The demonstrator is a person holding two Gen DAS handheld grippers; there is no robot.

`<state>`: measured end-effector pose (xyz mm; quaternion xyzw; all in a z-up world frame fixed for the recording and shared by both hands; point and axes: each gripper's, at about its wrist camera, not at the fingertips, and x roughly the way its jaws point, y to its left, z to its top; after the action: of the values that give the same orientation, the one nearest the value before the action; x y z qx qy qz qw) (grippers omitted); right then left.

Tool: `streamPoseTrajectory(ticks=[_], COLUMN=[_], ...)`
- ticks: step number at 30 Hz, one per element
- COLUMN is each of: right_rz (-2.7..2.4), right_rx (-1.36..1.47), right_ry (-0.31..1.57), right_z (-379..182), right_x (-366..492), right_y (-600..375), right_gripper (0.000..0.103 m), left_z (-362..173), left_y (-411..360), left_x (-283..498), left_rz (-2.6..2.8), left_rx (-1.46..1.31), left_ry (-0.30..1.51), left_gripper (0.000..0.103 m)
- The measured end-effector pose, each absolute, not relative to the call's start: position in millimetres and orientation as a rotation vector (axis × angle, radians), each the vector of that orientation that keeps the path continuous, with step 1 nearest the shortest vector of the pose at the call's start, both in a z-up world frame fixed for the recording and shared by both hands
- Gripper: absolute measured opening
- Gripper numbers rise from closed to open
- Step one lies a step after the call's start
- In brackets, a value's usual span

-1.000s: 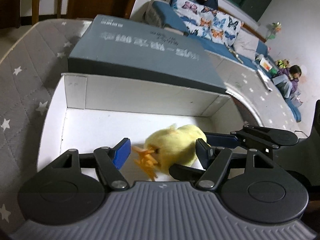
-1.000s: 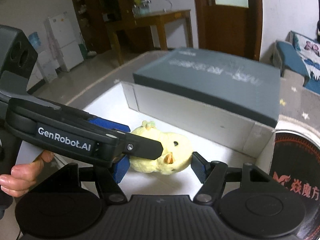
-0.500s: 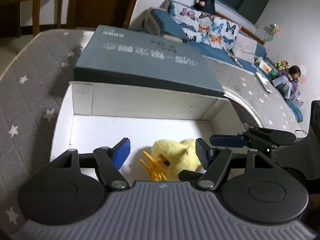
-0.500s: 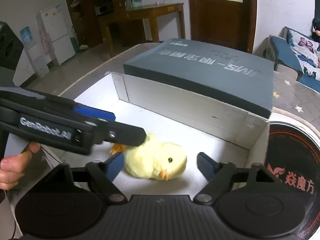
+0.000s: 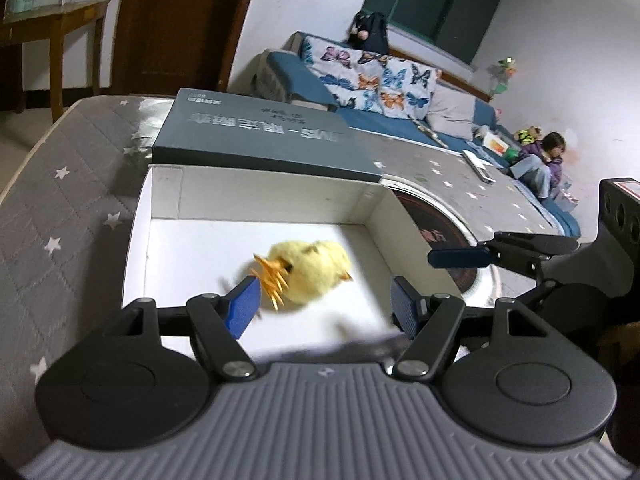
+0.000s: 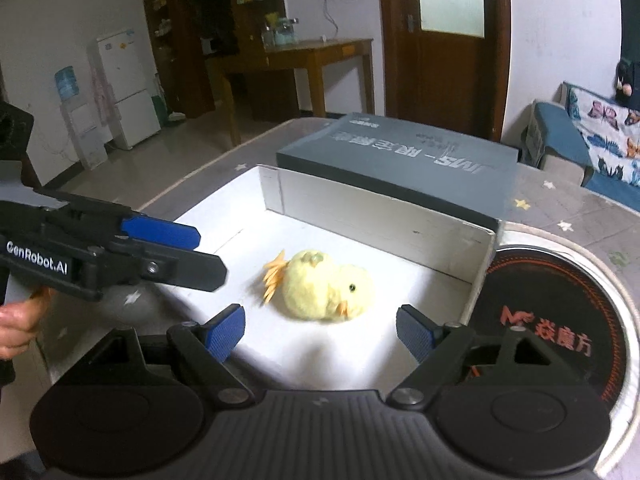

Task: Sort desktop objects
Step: 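Grasp the yellow rubber duck with the left gripper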

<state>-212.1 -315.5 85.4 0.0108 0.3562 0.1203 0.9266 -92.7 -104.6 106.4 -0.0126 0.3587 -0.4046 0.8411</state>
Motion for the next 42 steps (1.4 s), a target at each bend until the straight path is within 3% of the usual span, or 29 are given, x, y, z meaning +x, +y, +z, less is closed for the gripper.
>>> streamPoseTrajectory(ticks=[11,21,31,42], right_rz=[0.298,0.342,0.337,0.312], right_rx=[-0.054,-0.051,-0.069,-0.091], right_ry=[0.724,0.840,0.894,0.907], right_z=[103,76,48,38], right_x=[-296,-326,-322,-321], right_y=[-310,-297,-291,-289], right_gripper=[0.084,0.070,0.064,0.050], left_z=[94,67,45,43], left_y=[-97,-130,-141,-144], left_x=[-136,-137,-141,-140], left_rz=[-0.953,-1.007,-1.035,-1.100], left_rx=[0.025,0.108,0.135,0.094], left_ry=[0.782,0.864,0.938,0.958], left_gripper=[0.074,0.074,0.073,0.051])
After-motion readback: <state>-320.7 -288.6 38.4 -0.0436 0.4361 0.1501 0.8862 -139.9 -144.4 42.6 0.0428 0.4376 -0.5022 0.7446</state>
